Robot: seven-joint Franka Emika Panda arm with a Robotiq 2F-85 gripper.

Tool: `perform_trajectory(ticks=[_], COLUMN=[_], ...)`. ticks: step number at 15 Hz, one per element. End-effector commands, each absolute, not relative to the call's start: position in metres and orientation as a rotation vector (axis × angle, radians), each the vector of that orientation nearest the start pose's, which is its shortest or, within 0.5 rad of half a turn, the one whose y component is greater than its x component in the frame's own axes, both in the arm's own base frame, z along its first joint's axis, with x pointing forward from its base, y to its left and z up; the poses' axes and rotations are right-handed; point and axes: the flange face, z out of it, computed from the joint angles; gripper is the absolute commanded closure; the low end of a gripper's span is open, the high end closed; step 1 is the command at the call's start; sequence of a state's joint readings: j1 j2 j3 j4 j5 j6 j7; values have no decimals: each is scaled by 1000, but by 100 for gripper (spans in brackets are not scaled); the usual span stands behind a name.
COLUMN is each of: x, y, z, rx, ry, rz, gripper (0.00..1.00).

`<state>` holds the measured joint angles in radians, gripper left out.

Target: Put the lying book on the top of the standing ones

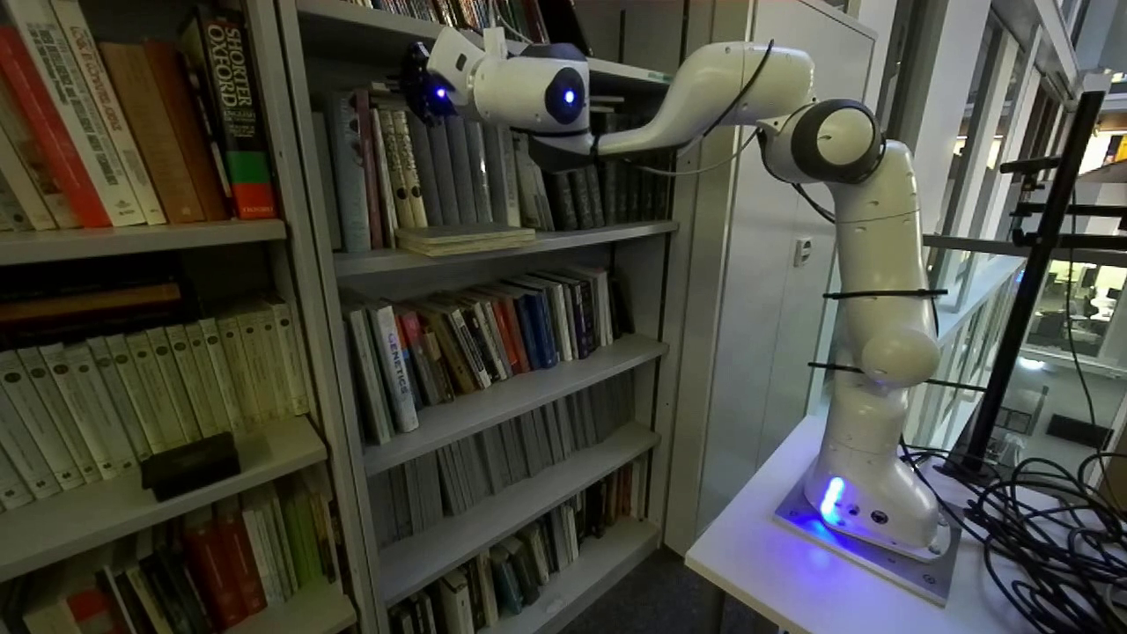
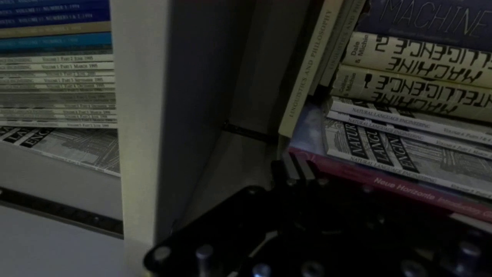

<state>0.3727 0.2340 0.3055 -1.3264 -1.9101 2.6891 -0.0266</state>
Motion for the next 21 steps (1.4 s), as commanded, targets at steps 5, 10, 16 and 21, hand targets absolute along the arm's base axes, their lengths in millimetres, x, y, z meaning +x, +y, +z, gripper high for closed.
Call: perform_trajectory(ticks=[5, 10, 16, 21], x=[539, 557, 582, 593], y=[443, 440, 428, 422], z=[717, 713, 715, 717], rx=[727, 743, 772, 792], ry=[1348, 1332, 1320, 1317], rz=[1242, 1194, 1141, 1105], gripper=[100, 100, 100, 100])
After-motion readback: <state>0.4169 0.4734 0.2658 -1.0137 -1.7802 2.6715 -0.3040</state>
